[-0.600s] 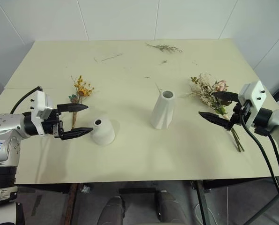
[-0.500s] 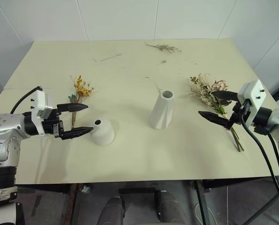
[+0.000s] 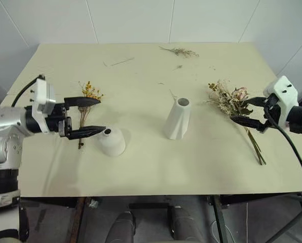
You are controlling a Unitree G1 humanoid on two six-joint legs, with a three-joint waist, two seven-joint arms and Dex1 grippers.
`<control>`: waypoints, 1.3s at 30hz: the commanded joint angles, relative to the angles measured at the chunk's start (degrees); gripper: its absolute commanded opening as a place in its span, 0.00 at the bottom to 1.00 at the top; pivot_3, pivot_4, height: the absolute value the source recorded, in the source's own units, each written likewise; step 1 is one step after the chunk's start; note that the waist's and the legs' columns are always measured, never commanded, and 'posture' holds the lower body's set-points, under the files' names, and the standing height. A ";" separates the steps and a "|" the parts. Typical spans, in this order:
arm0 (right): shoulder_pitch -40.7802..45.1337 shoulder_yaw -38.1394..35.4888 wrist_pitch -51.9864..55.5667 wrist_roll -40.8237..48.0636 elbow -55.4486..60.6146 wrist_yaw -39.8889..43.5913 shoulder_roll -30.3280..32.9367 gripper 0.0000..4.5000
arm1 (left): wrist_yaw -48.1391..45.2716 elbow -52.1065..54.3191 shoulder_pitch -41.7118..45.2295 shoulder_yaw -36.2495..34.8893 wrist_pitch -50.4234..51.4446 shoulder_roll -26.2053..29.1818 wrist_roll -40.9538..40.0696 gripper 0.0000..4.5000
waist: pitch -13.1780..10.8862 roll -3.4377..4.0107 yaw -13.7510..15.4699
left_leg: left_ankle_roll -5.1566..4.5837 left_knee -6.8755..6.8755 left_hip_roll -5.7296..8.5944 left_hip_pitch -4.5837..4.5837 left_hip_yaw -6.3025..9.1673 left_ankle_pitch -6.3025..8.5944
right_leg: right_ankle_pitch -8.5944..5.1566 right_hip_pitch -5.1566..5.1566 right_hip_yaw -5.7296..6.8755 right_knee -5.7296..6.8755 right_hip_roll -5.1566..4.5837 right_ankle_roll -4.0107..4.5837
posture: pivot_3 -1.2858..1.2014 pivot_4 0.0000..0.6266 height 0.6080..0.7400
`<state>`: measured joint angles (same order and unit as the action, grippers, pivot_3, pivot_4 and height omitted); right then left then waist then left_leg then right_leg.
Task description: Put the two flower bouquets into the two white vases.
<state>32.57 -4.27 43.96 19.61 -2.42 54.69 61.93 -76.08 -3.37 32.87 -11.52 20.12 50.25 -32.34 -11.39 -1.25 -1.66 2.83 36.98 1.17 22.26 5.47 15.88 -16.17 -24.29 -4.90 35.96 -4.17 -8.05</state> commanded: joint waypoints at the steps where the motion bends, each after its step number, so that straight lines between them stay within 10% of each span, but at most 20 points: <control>1: 3.46 2.52 10.30 -1.50 1.23 -1.03 3.47 0.99 | -3.37 -2.00 5.40 1.68 1.18 1.47 -0.51 1.00 | 0.00 0.01 -0.15 | 0.00 -0.03 0.00 -0.01 -0.01 0.00 | 0.00 0.01 0.00 -0.04 0.00 0.00 | 0.52 0.24 1.00; 13: 17.52 14.98 20.48 -6.42 -15.60 -0.90 -2.11 0.99 | -3.88 -1.35 5.17 2.97 0.25 -2.38 -1.03 1.00 | -0.04 0.07 -1.32 | -0.04 -0.02 -0.03 0.11 -0.15 0.02 | -0.01 -0.17 -0.10 -0.01 0.02 -0.02 | 0.52 0.24 1.00; 24: 31.45 26.09 -0.07 -21.09 -47.15 4.71 -10.49 0.99 | -2.36 5.01 -0.36 -0.70 2.58 -0.77 -3.58 1.00 | -0.08 0.13 -1.61 | -0.03 -0.05 -0.02 0.14 -0.18 0.02 | 0.00 -0.23 -0.11 -0.03 0.02 -0.04 | 0.52 0.24 1.00; 39: 35.06 21.80 -2.31 -22.71 -54.39 11.01 -14.21 0.04 | -3.02 3.33 2.45 0.38 2.25 -1.13 -3.38 1.00 | -0.08 0.14 -1.68 | -0.02 -0.01 0.00 0.13 -0.16 0.02 | 0.00 -0.22 -0.10 0.01 0.02 -0.04 | 0.52 0.24 1.00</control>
<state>67.12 20.00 41.58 -4.02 -58.67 64.61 46.53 -78.68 -0.09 34.24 -10.68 23.09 48.69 -35.43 -11.47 -1.11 -3.33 2.81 36.96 1.17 22.39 5.31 15.90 -16.17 -24.51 -5.00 35.98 -4.15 -8.09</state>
